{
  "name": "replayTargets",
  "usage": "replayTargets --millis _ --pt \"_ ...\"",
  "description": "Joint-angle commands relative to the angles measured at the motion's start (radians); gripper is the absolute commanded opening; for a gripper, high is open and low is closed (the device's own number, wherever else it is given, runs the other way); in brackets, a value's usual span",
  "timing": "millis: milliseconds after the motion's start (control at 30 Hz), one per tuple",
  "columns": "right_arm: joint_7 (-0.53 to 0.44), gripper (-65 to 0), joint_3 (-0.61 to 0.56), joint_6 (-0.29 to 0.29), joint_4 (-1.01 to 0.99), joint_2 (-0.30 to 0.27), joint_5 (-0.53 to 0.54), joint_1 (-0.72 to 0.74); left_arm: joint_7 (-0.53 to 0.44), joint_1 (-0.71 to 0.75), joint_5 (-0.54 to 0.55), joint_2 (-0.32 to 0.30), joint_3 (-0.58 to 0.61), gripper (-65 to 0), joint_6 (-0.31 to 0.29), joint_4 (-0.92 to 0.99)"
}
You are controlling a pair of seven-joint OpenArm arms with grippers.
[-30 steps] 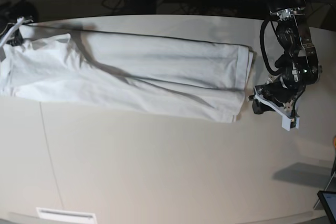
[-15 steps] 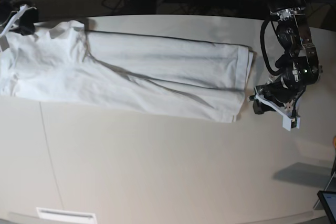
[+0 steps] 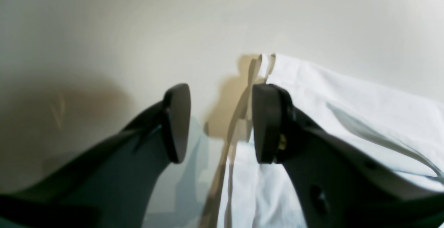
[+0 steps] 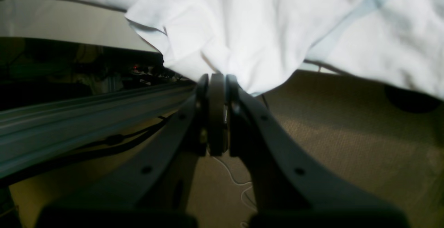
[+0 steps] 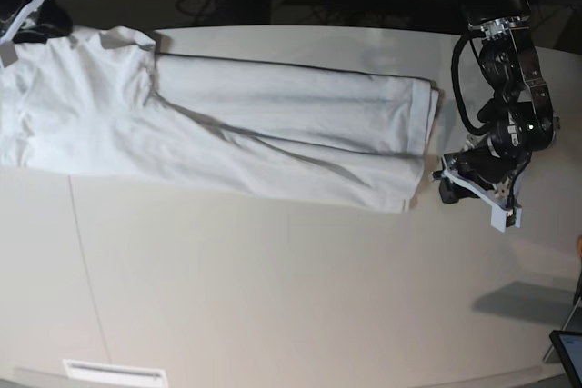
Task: Fold the T-shirt properly
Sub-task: 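Open the right gripper and lower it back onto the shirt end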
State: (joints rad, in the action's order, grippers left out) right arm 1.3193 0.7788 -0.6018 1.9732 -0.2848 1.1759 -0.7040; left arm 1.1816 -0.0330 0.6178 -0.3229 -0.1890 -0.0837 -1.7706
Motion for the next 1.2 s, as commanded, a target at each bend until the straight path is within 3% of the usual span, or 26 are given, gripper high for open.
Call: replayTargets --millis 0,333,500,700,867,1033,1167 --pt "-0.010 -65.0 0.008 -0.005 0.019 -0.018 0.023 -0.009 -0.019 -0.017 0.007 -0.014 -0.005 -37.1 -0.006 -0.015" --pt "-0.007 -65.0 0.000 -0.002 0.025 -0.026 0.023 0.082 -0.019 -0.017 0.007 -0.014 -0.005 -37.1 -0.006 -0.015" --pt "0.003 -65.0 -0.100 0.001 0.025 -0.063 0.023 0.172 -0.019 -0.017 0.006 -0.014 -0.005 -37.1 -0.006 -0.015" --pt "0.004 -65.0 -0.215 0.139 0.021 -0.080 0.020 0.287 -0.019 -0.017 0.006 -0.014 -0.005 -37.1 -0.006 -0.015" --pt "-0.001 -65.0 -0.307 0.191 0.001 -0.087 0.014 0.381 -0.019 -0.011 0.006 -0.025 -0.007 -37.1 -0.006 -0.015" --pt "-0.007 -65.0 -0.394 0.208 -0.097 -0.078 -0.130 0.450 -0.019 -0.006 0.006 -0.034 -0.013 -37.1 -0.006 -0.015" --pt "-0.067 -65.0 -0.503 0.165 -0.148 -0.077 -0.235 0.495 -0.019 -0.006 0.006 -0.035 -0.008 -37.1 -0.006 -0.015"
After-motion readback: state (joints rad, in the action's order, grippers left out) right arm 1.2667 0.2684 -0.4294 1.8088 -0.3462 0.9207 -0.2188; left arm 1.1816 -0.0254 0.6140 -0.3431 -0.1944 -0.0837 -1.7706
